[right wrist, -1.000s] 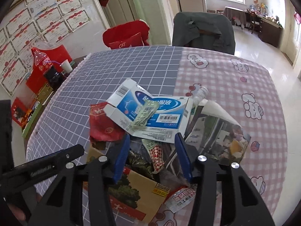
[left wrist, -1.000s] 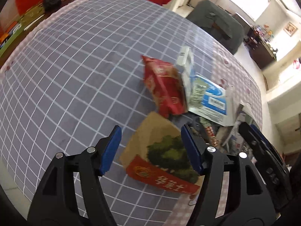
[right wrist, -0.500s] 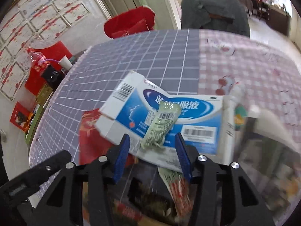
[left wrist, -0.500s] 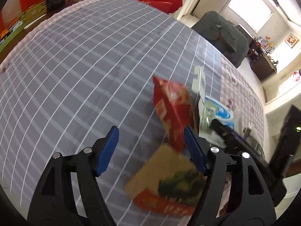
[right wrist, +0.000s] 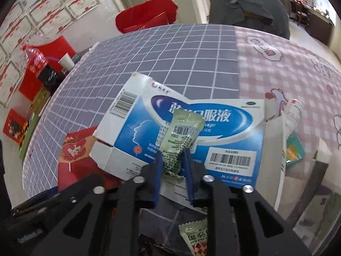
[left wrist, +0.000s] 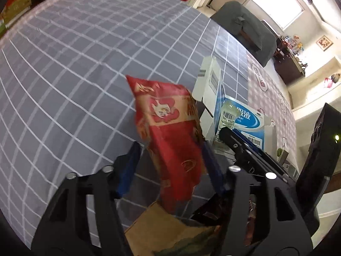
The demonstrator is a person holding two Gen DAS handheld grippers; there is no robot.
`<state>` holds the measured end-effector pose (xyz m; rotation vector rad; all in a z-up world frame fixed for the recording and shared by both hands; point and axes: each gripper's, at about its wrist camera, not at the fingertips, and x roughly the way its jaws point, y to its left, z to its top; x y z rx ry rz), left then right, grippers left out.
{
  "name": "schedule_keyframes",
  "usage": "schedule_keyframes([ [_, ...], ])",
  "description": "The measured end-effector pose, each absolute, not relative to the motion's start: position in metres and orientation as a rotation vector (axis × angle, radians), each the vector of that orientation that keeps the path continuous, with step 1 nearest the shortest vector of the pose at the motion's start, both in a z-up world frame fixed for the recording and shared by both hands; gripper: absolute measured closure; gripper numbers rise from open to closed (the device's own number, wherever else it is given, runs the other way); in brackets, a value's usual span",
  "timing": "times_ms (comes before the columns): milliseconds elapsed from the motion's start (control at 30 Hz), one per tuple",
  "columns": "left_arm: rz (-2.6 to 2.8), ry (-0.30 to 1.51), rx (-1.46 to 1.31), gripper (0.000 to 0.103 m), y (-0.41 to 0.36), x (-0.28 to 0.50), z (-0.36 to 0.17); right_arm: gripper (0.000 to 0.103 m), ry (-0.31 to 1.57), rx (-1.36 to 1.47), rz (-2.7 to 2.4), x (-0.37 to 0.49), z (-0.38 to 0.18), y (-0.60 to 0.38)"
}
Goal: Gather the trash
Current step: 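Grasp the red snack bag with the left tool while the right holds the sachet, then carry the red bag and green sachet over the blue bucket with both tools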
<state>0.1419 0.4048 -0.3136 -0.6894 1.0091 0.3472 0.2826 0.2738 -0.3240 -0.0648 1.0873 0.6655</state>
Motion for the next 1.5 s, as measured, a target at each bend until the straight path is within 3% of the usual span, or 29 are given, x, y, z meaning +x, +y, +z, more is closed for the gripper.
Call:
schedule_keyframes([
  [233,0.358,0.991,-0.67,0.07,0.407,0.142,-0.312,0.092,1.101,-0.014,0.713,0.277,-0.327,0.266],
  [533,0.444,0.946,-0.603,0.071,0.409,0.124,-0.275,0.093,1.077,0.047,0.765,0.257,-0.285,0.244],
  [833,0.524,0.874,-0.443,0.071,0.374,0.11,-0.198,0.093,1.016,0.12,0.795,0.235,-0.22,0.207],
  [1200,0.265,0.863,-0.326,0.071,0.243,0.144,-0.148,0.093,0.916,0.234,0.674,0.218,-0.166,0.077],
  [1500,0.015,0.956,-0.286,0.071,0.102,0.178,-0.152,0.093,0.898,0.341,0.489,0.219,-0.164,-0.076],
])
